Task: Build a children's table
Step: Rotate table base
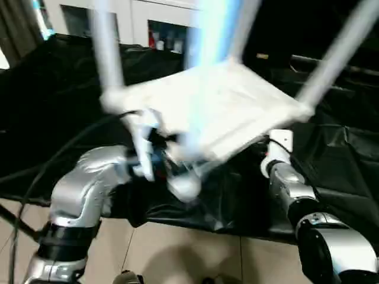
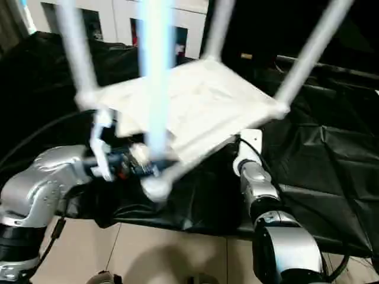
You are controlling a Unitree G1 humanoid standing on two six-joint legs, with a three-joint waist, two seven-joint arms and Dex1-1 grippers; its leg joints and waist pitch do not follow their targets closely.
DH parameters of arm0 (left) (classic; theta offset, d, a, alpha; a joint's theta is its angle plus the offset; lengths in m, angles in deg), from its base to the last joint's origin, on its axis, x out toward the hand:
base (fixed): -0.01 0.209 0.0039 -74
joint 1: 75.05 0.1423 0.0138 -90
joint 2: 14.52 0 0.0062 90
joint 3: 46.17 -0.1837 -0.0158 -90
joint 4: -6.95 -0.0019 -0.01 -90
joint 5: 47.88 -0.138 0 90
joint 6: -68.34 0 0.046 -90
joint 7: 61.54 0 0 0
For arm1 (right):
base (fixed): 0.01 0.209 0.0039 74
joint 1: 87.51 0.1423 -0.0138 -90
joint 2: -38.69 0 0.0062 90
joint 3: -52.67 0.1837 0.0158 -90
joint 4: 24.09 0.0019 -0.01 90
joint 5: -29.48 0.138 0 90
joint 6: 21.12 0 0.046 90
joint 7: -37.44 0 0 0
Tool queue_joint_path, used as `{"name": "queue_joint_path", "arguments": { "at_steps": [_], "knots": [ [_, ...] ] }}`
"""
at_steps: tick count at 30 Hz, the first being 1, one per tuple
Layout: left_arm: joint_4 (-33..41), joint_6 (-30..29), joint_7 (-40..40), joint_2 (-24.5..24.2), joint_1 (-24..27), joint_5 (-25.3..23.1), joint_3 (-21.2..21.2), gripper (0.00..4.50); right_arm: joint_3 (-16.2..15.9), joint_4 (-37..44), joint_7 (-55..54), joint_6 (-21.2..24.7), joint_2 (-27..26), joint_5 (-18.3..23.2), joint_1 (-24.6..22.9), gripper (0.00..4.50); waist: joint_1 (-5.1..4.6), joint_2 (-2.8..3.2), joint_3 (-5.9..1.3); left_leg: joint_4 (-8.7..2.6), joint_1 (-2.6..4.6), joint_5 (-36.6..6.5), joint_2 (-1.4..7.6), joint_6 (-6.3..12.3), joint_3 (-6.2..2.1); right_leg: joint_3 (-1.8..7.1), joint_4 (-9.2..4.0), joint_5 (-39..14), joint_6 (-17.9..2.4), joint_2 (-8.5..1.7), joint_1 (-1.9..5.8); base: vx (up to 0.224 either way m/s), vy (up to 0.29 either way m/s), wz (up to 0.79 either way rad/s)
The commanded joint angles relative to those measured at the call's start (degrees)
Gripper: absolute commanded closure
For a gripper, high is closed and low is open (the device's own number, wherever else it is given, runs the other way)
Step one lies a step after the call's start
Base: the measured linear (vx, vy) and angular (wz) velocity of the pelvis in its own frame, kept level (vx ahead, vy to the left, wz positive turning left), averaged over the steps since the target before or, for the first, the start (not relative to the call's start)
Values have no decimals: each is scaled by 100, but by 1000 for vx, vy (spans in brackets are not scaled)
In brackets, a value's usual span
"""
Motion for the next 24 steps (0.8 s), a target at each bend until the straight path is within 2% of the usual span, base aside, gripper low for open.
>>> {"name": "queue_joint_path", "arguments": {
  "at_steps": [1,4,5,6,8,9,11,12,13,14,15,19,21,24],
  "knots": [
    [122,-11,-184,233,-183,146,-419,5,-198,-6,244,32,-189,-124,157,157,57,64,-424,-375,115,-1069,-38,-17,32,44,-294,-185,-1297,-90,296,0,0,0],
    [-119,157,-122,482,-372,-36,-704,5,-227,-40,243,48,-254,-153,181,157,72,84,-422,-368,156,-1192,-28,-12,42,52,-319,-289,-1305,-82,272,0,0,0],
    [-540,478,177,749,-582,-379,-815,5,-233,-60,225,57,-299,-177,208,157,72,91,-423,-374,151,-1210,-27,-11,37,51,-325,-303,-1299,-83,278,0,0,0],
    [-867,746,418,898,-726,-635,-838,5,-233,-67,219,63,-322,-188,226,157,78,104,-414,-372,183,-1355,-21,-30,43,52,-355,-428,-1259,-74,256,0,0,0],
    [-1395,1076,820,1083,-971,-971,-787,5,-232,-77,195,70,-344,-210,258,157,64,91,-411,-396,146,-1478,-33,-72,16,44,-389,-697,-1153,-88,284,0,0,0],
    [-1705,1267,1043,1138,-1126,-1129,-714,5,-232,-85,173,77,-344,-218,280,157,53,98,-419,-390,162,-1575,-36,-122,9,42,-406,-854,-1093,-92,267,0,0,0],
    [-2121,1522,1342,1117,-1344,-1378,-648,5,-216,-88,153,76,-334,-206,310,157,45,86,-418,-401,144,-1626,-31,-134,-3,36,-408,-951,-1072,-97,281,0,0,0],
    [-2241,1592,1422,1088,-1409,-1452,-643,5,-203,-88,157,72,-328,-193,320,157,37,89,-413,-402,152,-1736,-35,-136,-7,34,-433,-1114,-1027,-94,261,0,0,0],
    [-2340,1684,1483,1049,-1455,-1516,-642,5,-187,-87,188,80,-318,-182,327,157,43,60,-415,-399,150,-1771,-36,-125,-10,32,-442,-1241,-1014,-106,262,0,0,0],
    [-2509,1820,1591,976,-1530,-1624,-634,5,-186,-81,316,88,-282,-181,334,157,44,60,-406,-409,140,-1796,-39,-108,-16,31,-457,-1329,-993,-102,261,0,0,0],
    [-2643,1950,1661,892,-1578,-1723,-623,5,-266,-66,455,54,-205,-264,327,157,61,69,-415,-404,161,-1793,-28,-108,-16,31,-458,-1360,-1007,-108,242,0,0,0],
    [-2933,2206,1568,806,-1617,-1856,-557,5,-286,3,733,-20,36,-285,277,157,80,81,-417,-400,175,-1745,-21,-95,-7,30,-435,-1179,-1137,-95,232,0,0,0],
    [-3094,2339,1515,639,-1595,-1993,-618,5,-302,96,978,-94,263,-297,209,157,89,109,-422,-399,176,-1712,-21,-85,-8,29,-422,-1045,-1187,-94,242,0,0,0],
    [-3403,2603,1446,388,-1573,-2209,-733,5,-326,266,1353,-189,591,-310,95,157,102,83,-427,-386,169,-1659,-34,-18,2,31,-427,-957,-1214,-92,261,0,0,0]
  ]
}}
